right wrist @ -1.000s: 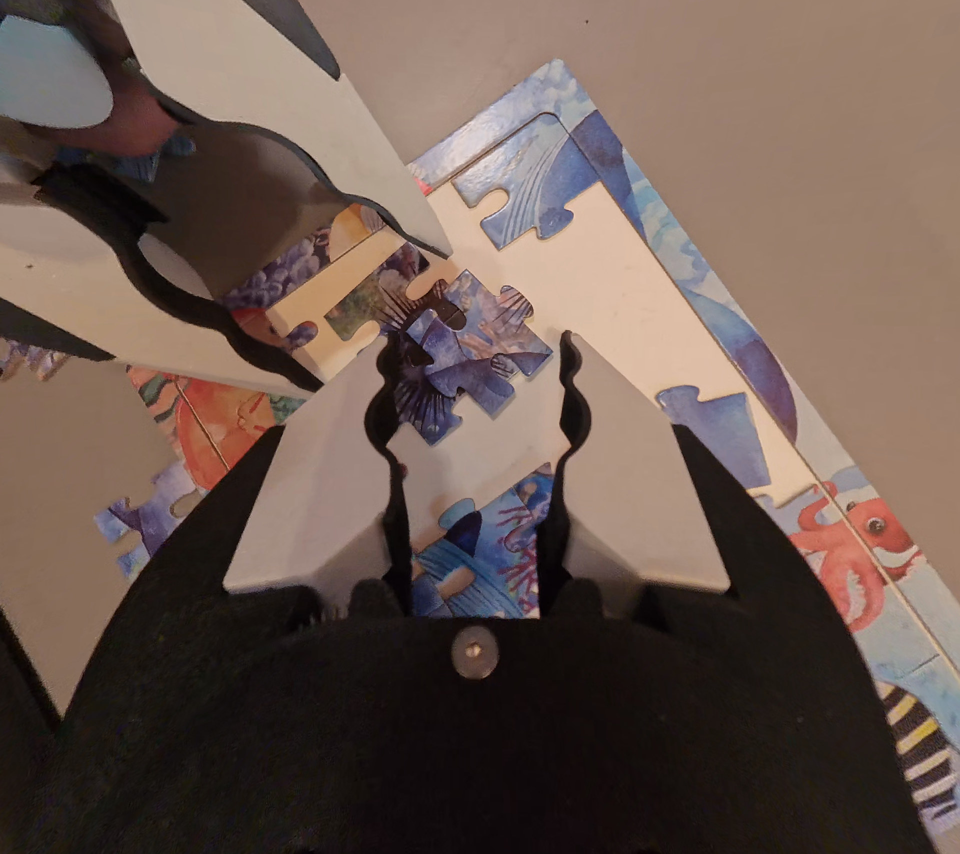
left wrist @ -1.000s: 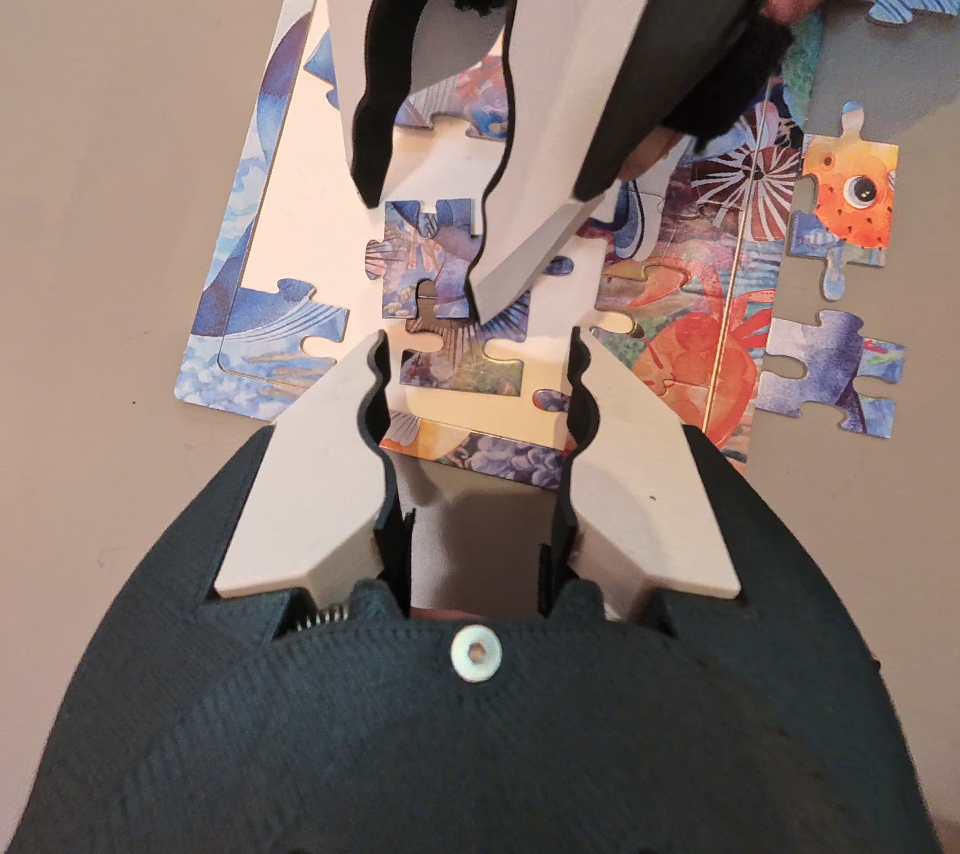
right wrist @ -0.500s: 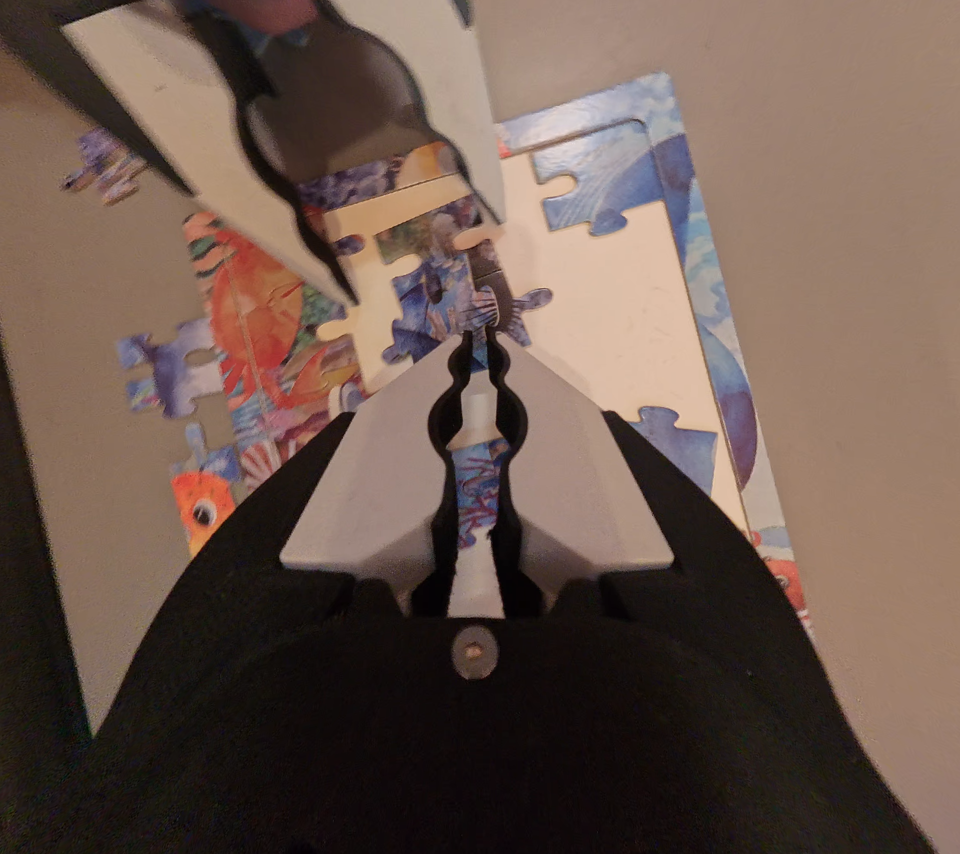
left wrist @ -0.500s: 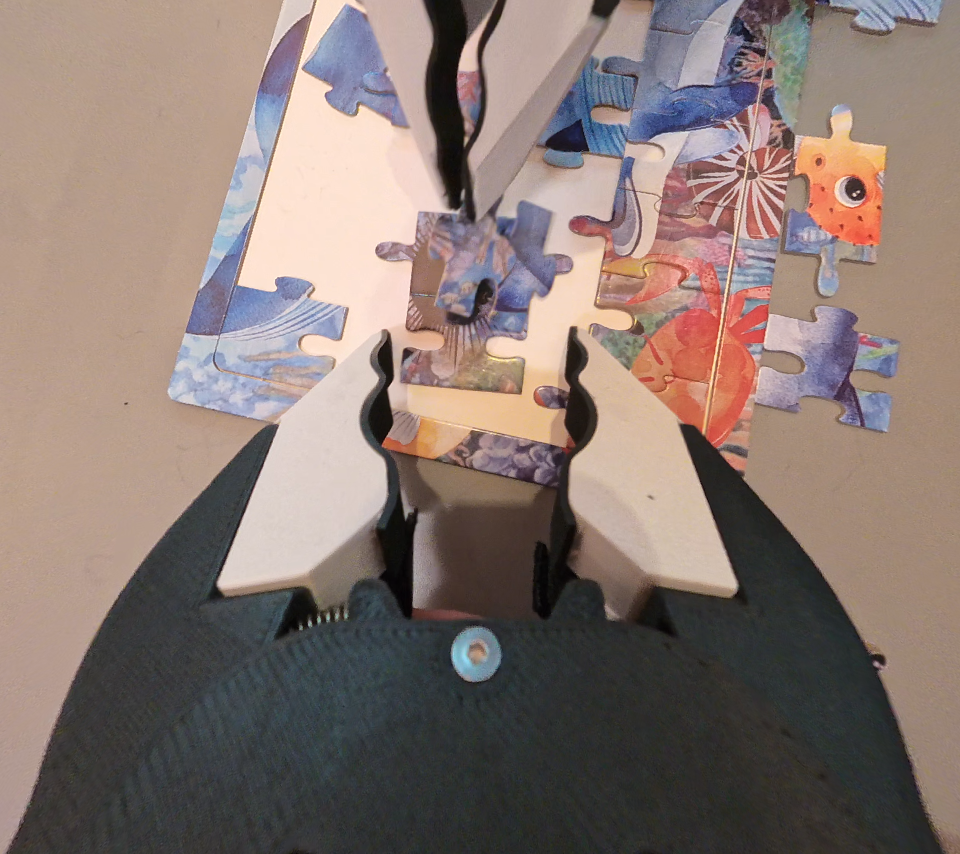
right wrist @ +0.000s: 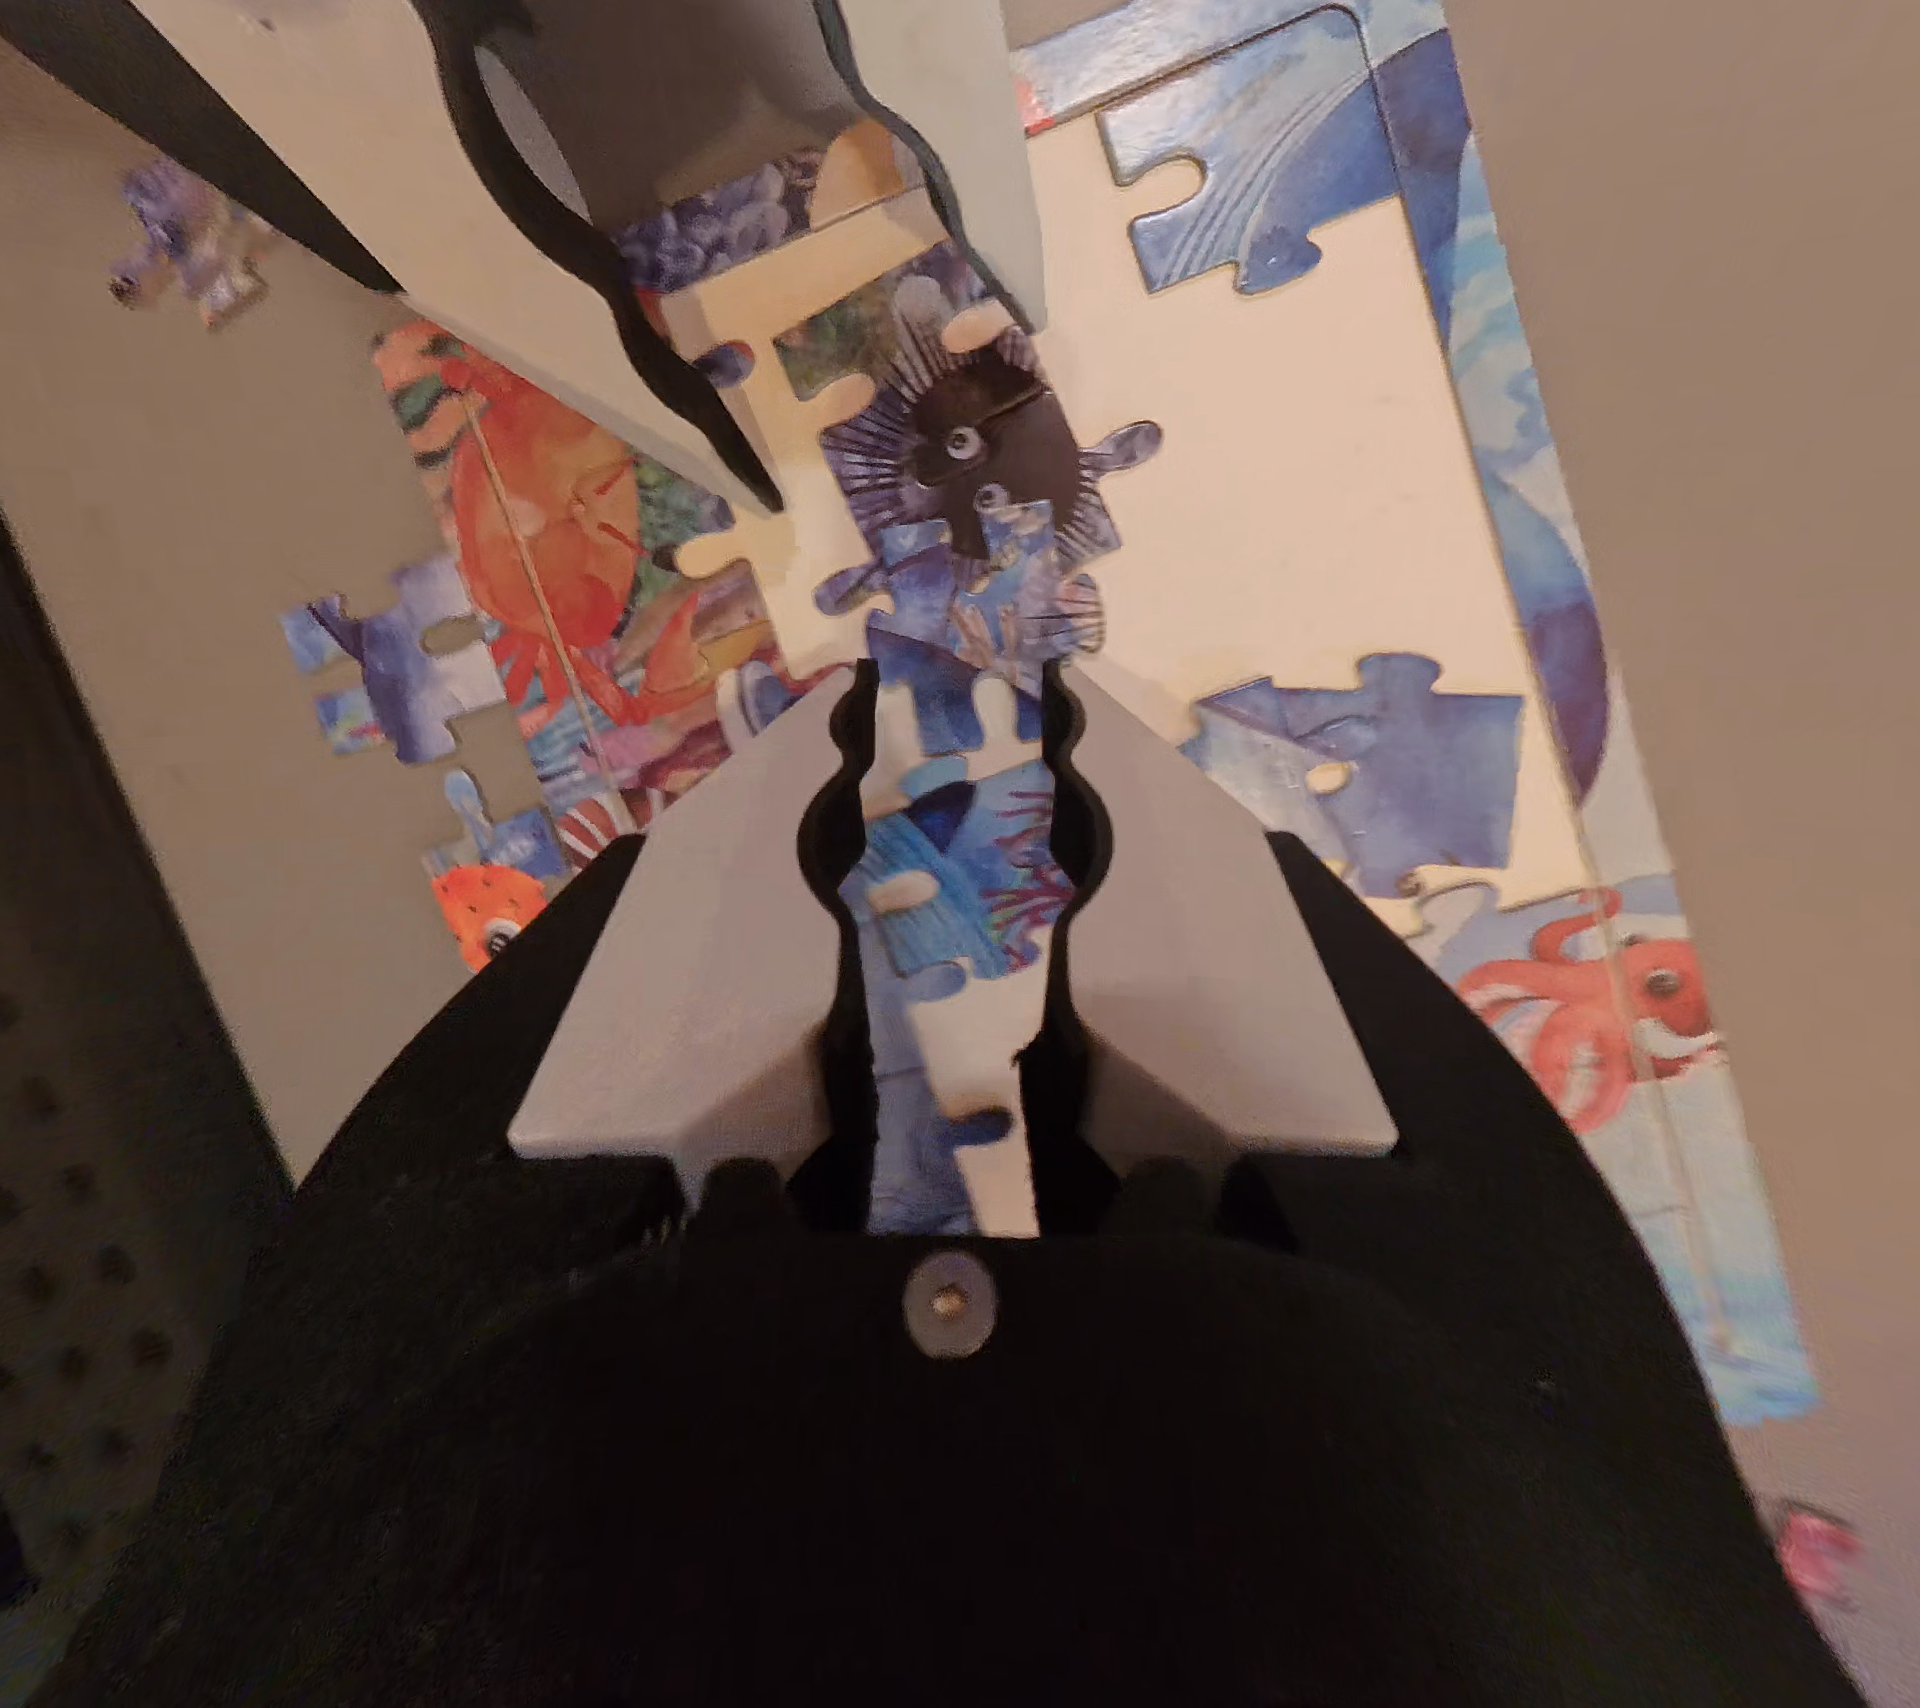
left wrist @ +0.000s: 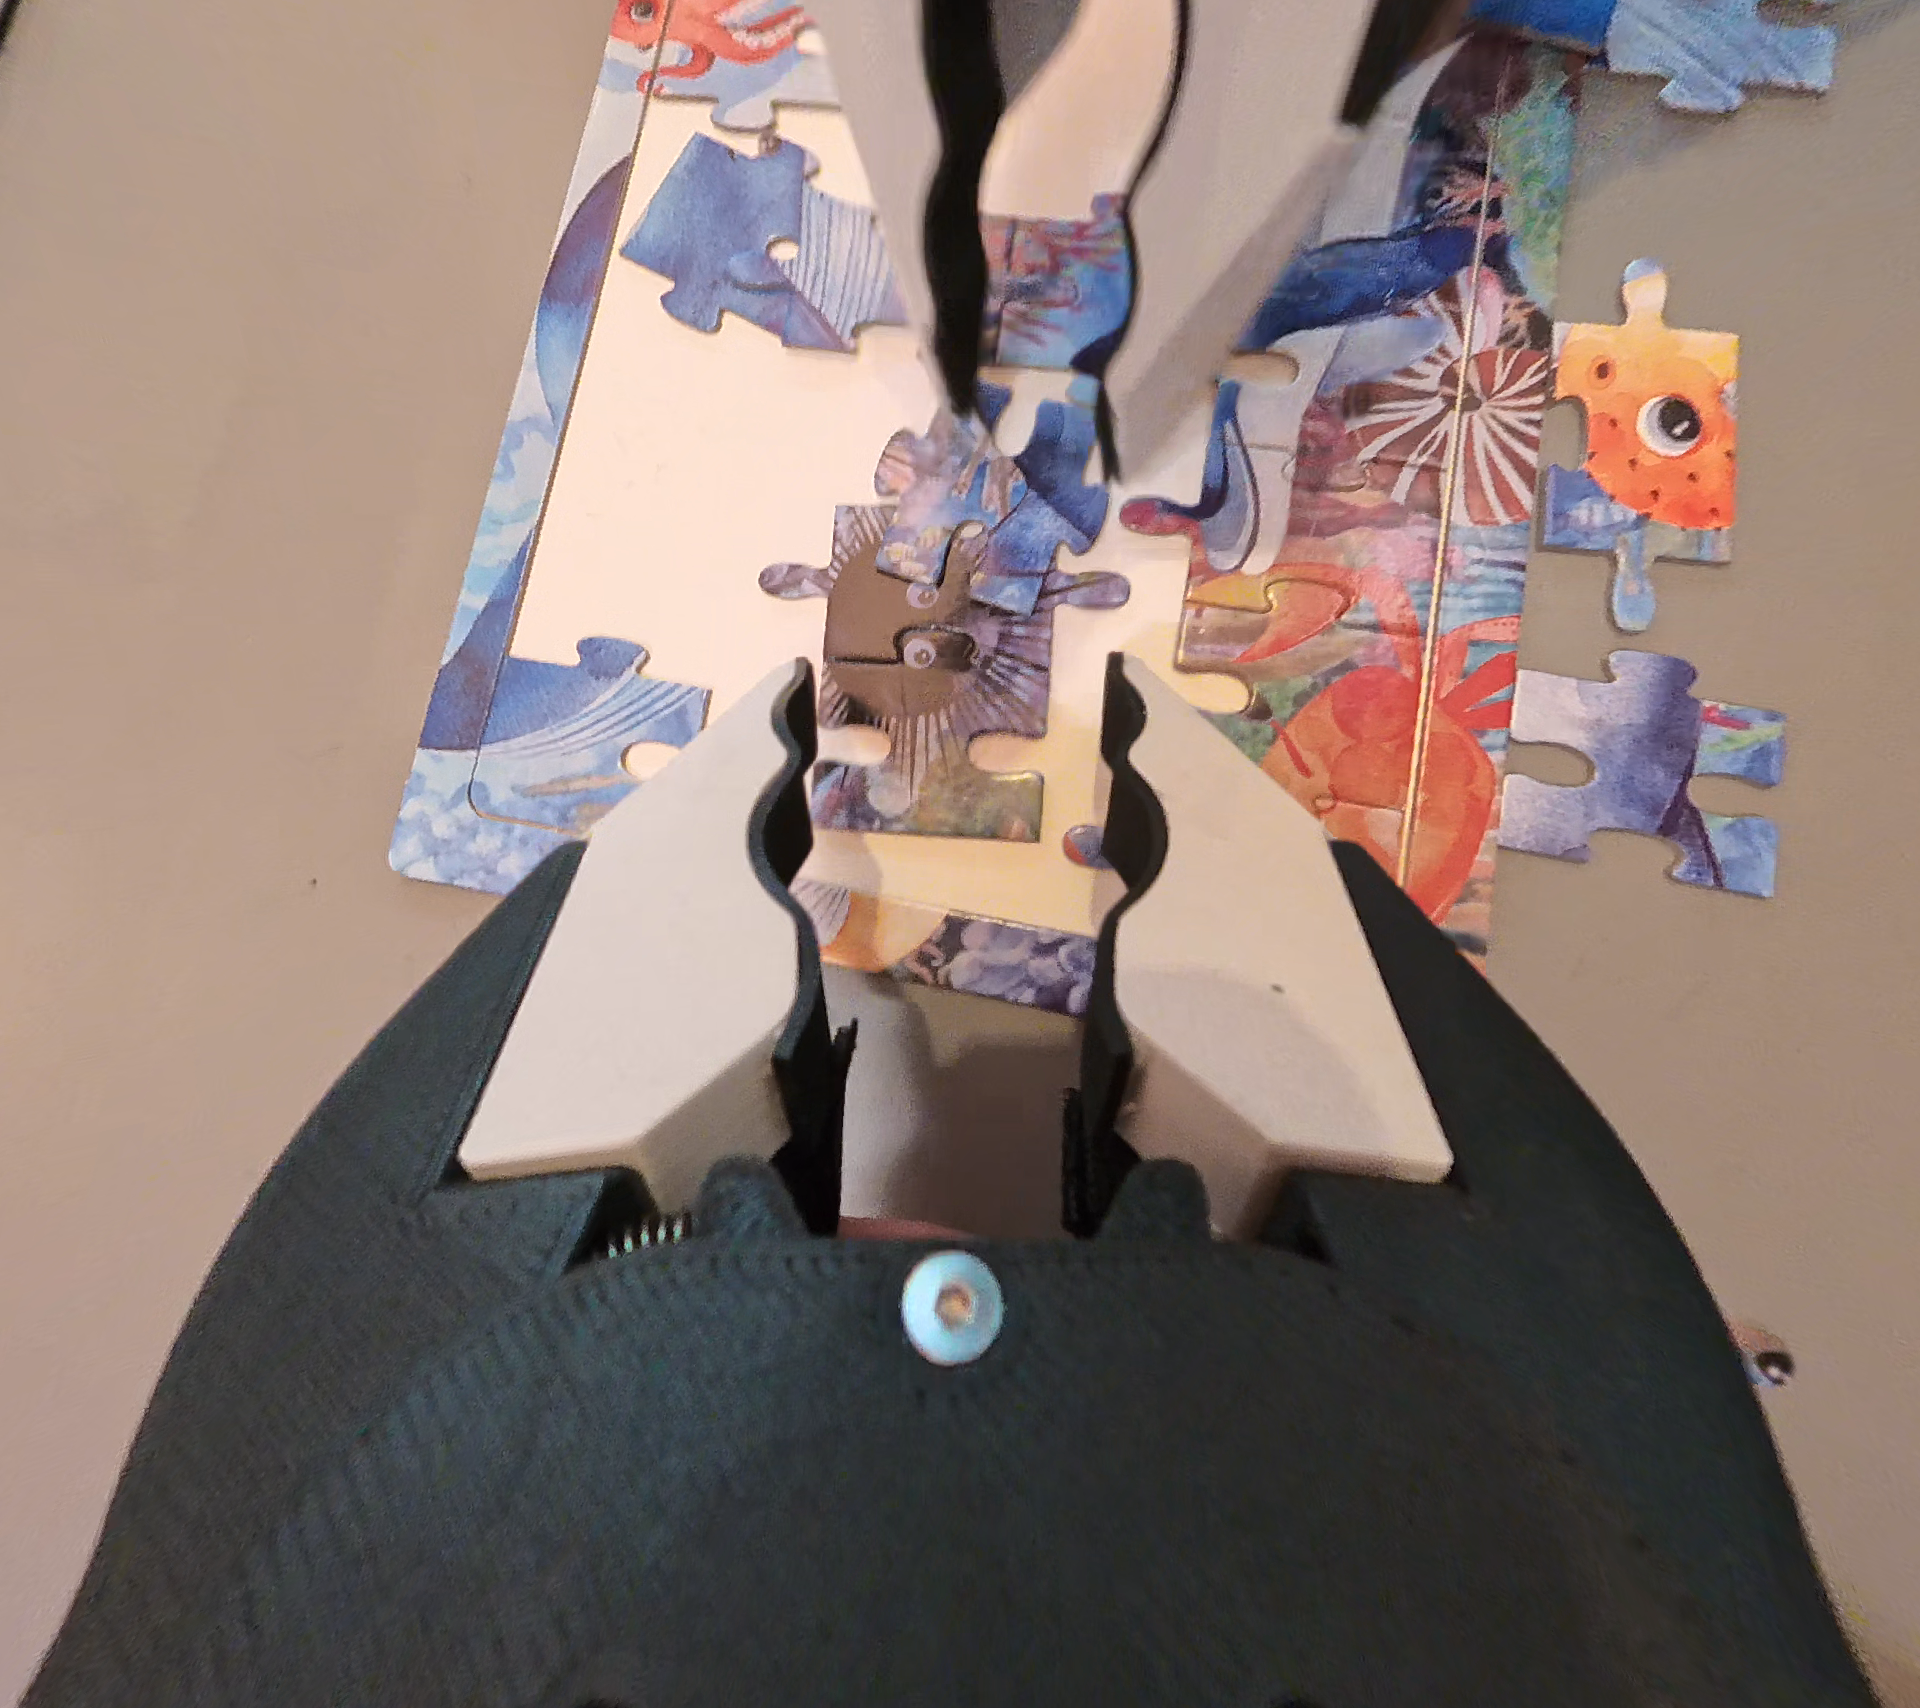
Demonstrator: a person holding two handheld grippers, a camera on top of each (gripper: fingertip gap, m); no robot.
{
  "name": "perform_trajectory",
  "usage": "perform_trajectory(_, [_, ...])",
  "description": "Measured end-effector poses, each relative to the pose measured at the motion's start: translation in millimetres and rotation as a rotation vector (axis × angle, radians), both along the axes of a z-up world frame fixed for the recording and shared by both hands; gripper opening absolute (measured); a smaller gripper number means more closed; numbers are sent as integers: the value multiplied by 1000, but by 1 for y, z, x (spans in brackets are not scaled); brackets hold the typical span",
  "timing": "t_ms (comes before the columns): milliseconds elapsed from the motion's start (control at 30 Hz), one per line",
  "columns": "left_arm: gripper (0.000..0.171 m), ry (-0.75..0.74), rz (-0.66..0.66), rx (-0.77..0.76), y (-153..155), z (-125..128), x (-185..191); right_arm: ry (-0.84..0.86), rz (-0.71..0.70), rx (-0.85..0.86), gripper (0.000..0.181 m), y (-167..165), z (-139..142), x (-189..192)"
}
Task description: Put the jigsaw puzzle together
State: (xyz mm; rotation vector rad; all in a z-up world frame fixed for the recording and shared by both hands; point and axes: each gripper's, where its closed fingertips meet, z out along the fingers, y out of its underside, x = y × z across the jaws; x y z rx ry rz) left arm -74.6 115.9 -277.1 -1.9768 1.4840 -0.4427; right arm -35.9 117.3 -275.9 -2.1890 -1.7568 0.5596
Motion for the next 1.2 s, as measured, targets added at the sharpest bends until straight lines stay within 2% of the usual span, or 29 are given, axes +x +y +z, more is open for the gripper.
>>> perform_trajectory(133, [53,-21,-32,-22,-2,-3,13,33,-76,16,24,-15,-8,2])
perform_trajectory(333, [51,-5,-61,-30,-7,-9,25,67,-114,85,4,-9,-10,7])
perform_trajectory(500, [47,-1,-63,-30,-10,-8,26,33,-119,164,3,6,-11,17])
perform_trajectory(633, [50,-29,-114,-62,-22,-7,35,23,-122,195,2,14,-12,21])
perform_trajectory(767, [50,-31,-151,-75,-30,-9,39,-11,-179,239,1,26,-11,32])
perform_trajectory(800, [51,-27,-143,-70,-29,-9,38,-26,-191,260,6,30,-11,37])
perform_trajectory(1000, [52,-21,-110,-53,-20,-8,31,-113,-222,257,5,37,-10,76])
perform_trajectory(1100, [52,-23,-100,-35,-15,-7,32,-23,-239,198,17,31,1,74])
perform_trajectory(1200, [55,-35,-100,-28,-11,-5,39,46,-224,134,40,19,4,64])
